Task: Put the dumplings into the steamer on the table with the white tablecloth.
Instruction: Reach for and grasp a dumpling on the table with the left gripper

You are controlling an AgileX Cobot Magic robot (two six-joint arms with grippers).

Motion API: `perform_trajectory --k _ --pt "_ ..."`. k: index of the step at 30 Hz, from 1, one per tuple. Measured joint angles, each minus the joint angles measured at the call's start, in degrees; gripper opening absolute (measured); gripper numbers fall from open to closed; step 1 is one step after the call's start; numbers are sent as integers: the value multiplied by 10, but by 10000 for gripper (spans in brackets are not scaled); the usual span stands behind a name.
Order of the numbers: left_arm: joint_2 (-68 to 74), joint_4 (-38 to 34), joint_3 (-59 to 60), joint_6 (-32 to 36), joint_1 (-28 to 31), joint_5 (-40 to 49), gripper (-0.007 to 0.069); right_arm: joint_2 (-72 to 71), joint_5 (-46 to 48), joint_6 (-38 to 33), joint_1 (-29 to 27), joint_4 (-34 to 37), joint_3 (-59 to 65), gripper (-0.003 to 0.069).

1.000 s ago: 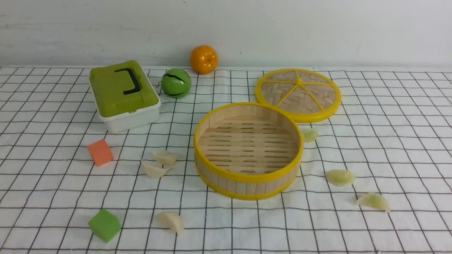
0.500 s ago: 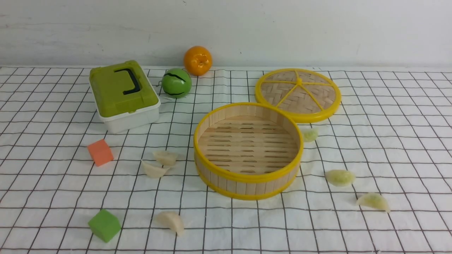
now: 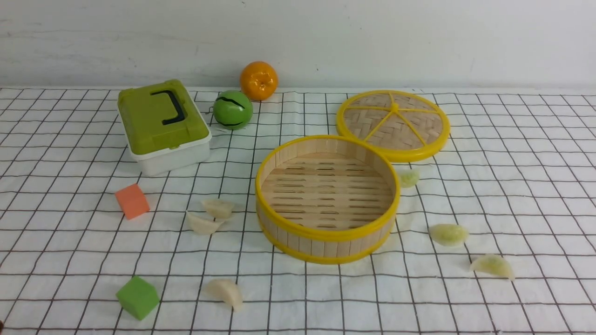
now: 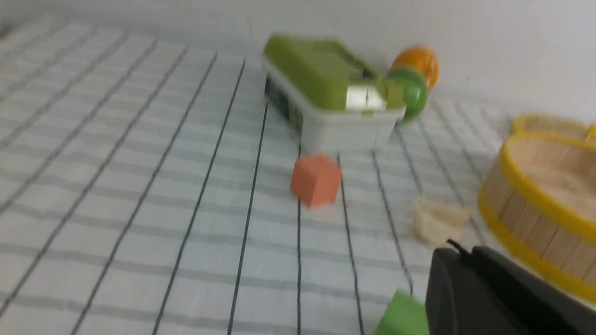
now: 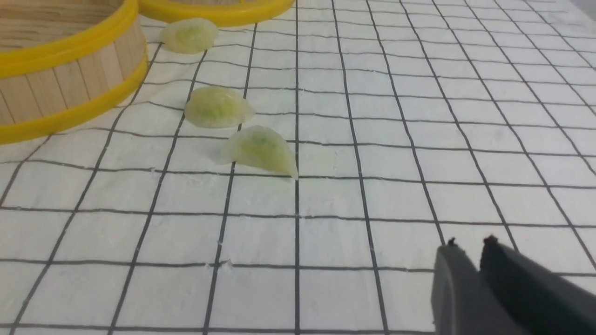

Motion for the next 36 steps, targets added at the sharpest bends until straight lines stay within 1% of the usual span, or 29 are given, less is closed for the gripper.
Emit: perform_trajectory --k 2,3,5,6,7,8,9,10,11,12,14,15,16,17,19,20,23,25,26,28,29,30,32,33,34,35,36 --pt "0 1 0 0 0 -32 30 0 -20 0 0 -1 1 90" --pt "0 3 0 0 0 -73 32 0 -64 0 0 -1 1 93" --pt "0 4 0 0 0 -111 34 0 -111 0 0 -3 1 95" --pt "0 4 0 0 0 -155 37 0 -159 0 0 -3 1 95" --pt "0 4 0 0 0 -178 38 0 -200 0 0 -4 1 97" --pt "0 4 0 -1 0 -182 38 0 -206 0 0 -4 1 98" --pt "0 4 0 -10 0 -220 38 0 -262 2 0 -4 1 102" --pt "0 4 0 -12 0 -220 39 0 -262 3 0 -4 1 102" --pt "0 5 0 -35 0 -250 40 0 -311 18 0 -4 1 104" --pt "0 5 0 -50 0 -264 41 0 -336 37 0 -4 1 104" --pt "0 -3 0 -117 0 -289 41 0 -397 101 0 -2 1 107" --pt "0 -4 0 -126 0 -292 41 0 -403 101 0 -2 1 108" --pt "0 -22 0 -193 0 -312 41 0 -443 162 0 -1 1 110" --pt "0 -32 -1 -260 0 -323 41 0 -474 202 0 -1 1 111" --pt "0 -34 -16 -321 0 -312 42 0 -497 249 0 -4 0 111" --pt "0 -28 -37 -340 0 -295 41 1 -497 270 0 -12 -6 111" --pt "11 -6 -87 -348 0 -256 30 7 -480 283 0 -32 -31 111" --pt "54 28 -155 -340 0 -201 5 25 -446 285 0 -65 -77 81" --pt "86 53 -197 -333 0 -160 -12 39 -418 285 0 -87 -108 52" --pt "128 75 -231 -325 0 -126 -12 50 -395 285 0 -104 -130 19" --pt "154 91 -250 -322 0 -103 -12 67 -369 283 0 -123 -150 -4" --pt "216 111 -281 -319 0 -83 -12 92 -315 279 0 -164 -180 -20" --pt "252 120 -293 -319 -1 -79 -12 116 -273 272 0 -196 -193 -21" --pt "300 125 -300 -321 -1 -79 -12 141 -215 269 0 -236 -201 -21" --pt "339 128 -301 -328 -1 -79 -12 158 -177 269 0 -255 -201 -21" --pt "351 128 -301 -332 -1 -79 -12 165 -168 268 0 -258 -201 -21" --pt "398 133 -302 -351 -1 -70 -12 190 -101 268 0 -272 -201 -21"
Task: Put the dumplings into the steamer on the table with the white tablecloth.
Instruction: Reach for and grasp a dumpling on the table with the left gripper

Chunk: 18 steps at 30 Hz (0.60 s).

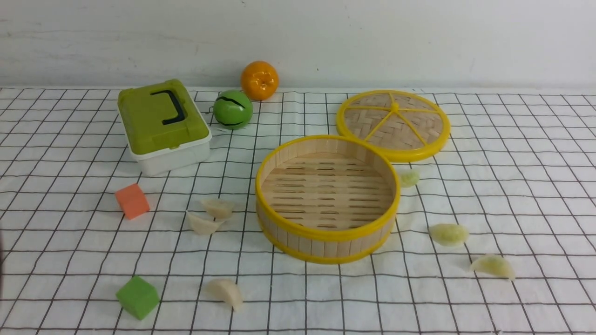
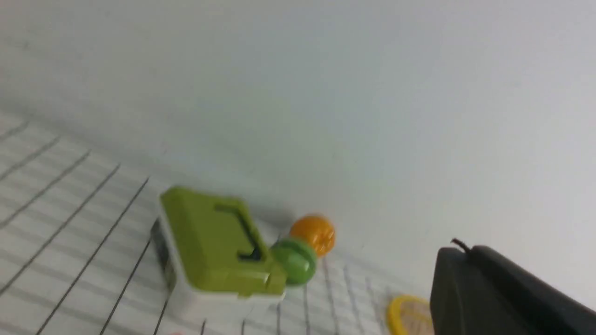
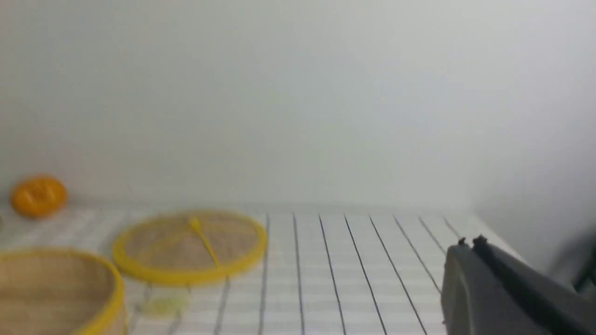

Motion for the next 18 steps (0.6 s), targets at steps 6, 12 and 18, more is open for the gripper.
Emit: perform_trajectory --k 6,12,18 --pt "121 24 -31 -46 -9 129 -12 76 160 -3 6 49 0 -18" --pt "196 -8 -121 57 -109 307 -12 136 165 -80 61 142 -1 -16" --pt "330 -175 -214 248 -196 411 -12 238 192 -167 158 229 -50 -16"
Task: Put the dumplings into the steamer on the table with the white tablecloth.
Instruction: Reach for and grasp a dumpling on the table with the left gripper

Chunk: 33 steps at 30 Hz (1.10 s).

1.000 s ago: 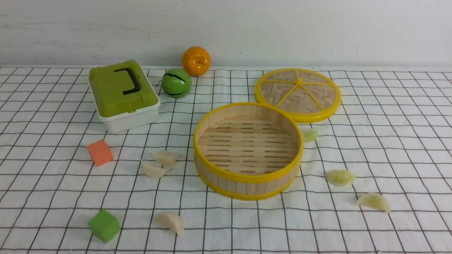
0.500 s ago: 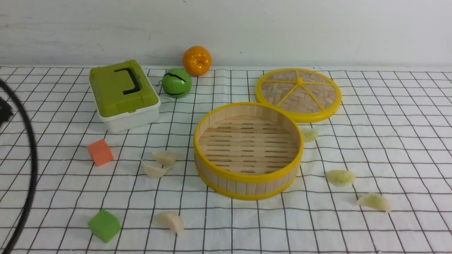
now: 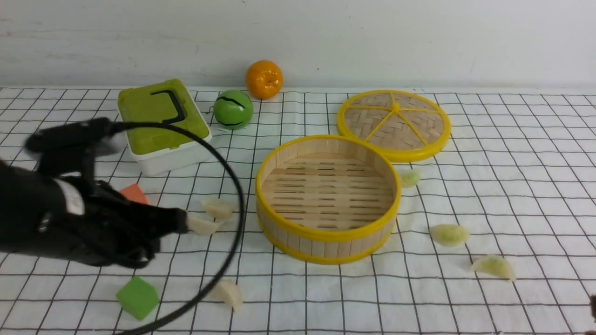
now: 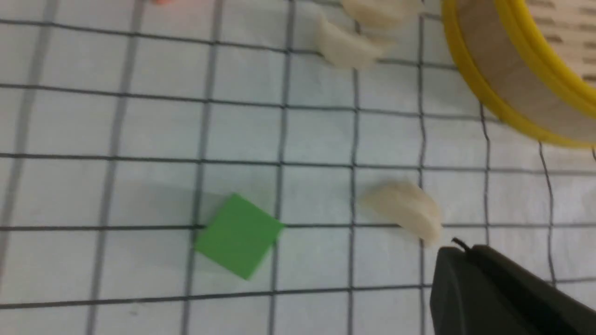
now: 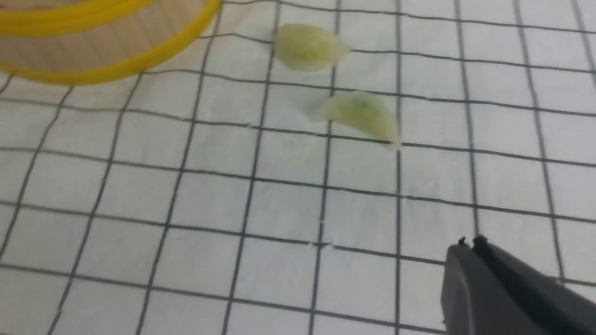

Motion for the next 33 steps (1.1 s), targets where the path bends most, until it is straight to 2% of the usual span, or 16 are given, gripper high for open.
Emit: perform_trajectory --k 2,6,10,14,18,19,20,21,22,24,27,33 --pt "41 -39 -28 18 -2 10 -12 34 10 -16 28 14 -11 -16" --pt "110 -58 -93 23 -4 16 -12 87 18 -33 76 30 -23 -16" --pt "192 -56 -165 24 -4 7 -12 119 28 -37 114 41 -36 -15" --pt "291 -25 -250 -7 0 0 15 123 31 -39 138 44 -42 -14" --pt "351 -10 -311 -43 14 8 106 123 31 -39 139 41 -43 -13" --pt "377 -5 -343 -63 27 20 182 123 31 -39 139 39 -43 -12" --pt "383 -5 -346 -67 29 21 191 123 31 -39 139 39 -43 -11" --pt "402 -3 -371 -87 41 30 269 123 31 -39 139 35 -43 -12" --pt "407 -3 -373 -91 42 32 277 123 31 -39 139 35 -43 -12" --pt "426 -3 -393 -112 50 40 359 123 31 -39 139 32 -43 -11" --pt "446 -2 -404 -125 52 46 415 123 29 -39 139 31 -43 -6" --pt "465 -2 -404 -135 52 49 432 123 17 -39 139 31 -43 -4"
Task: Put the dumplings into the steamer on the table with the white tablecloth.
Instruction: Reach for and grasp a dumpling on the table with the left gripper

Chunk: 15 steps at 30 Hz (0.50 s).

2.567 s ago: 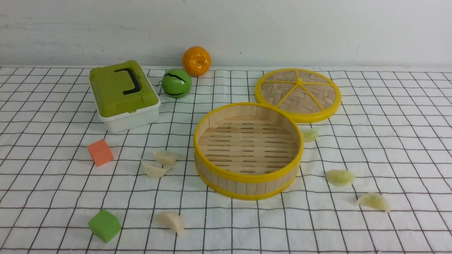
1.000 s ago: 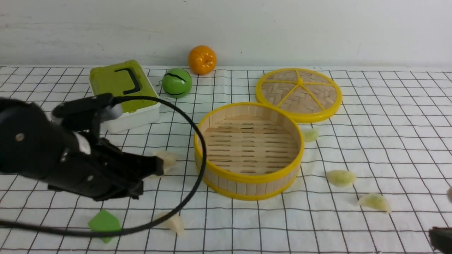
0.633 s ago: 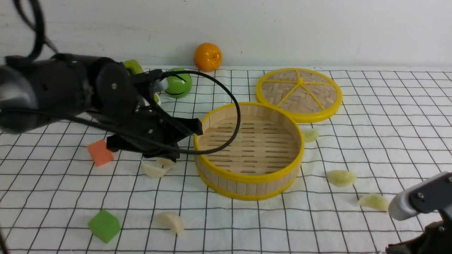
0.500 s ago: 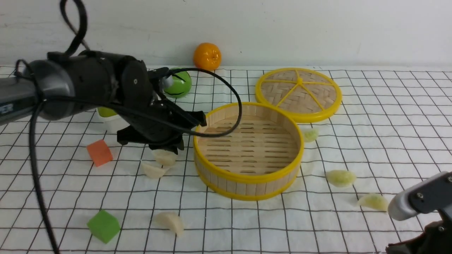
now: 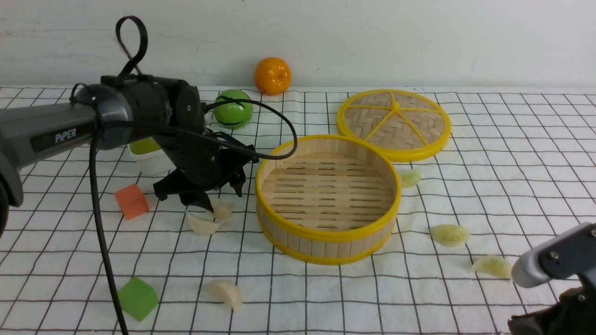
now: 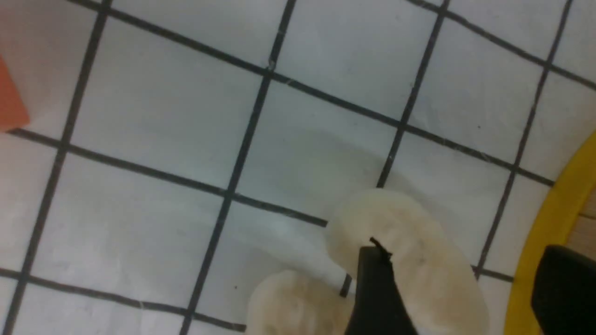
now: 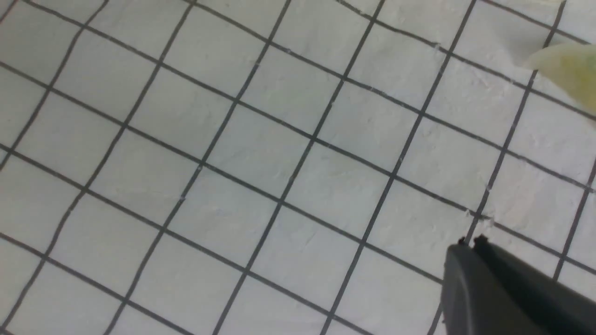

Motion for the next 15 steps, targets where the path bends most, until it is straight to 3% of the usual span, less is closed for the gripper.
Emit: perform_trajectory --k 10,15 --pt "21 35 -4 38 0 1 430 0 -15 0 0 2 0 3" --pt "29 50 -5 49 0 6 395 0 -20 0 0 2 0 5"
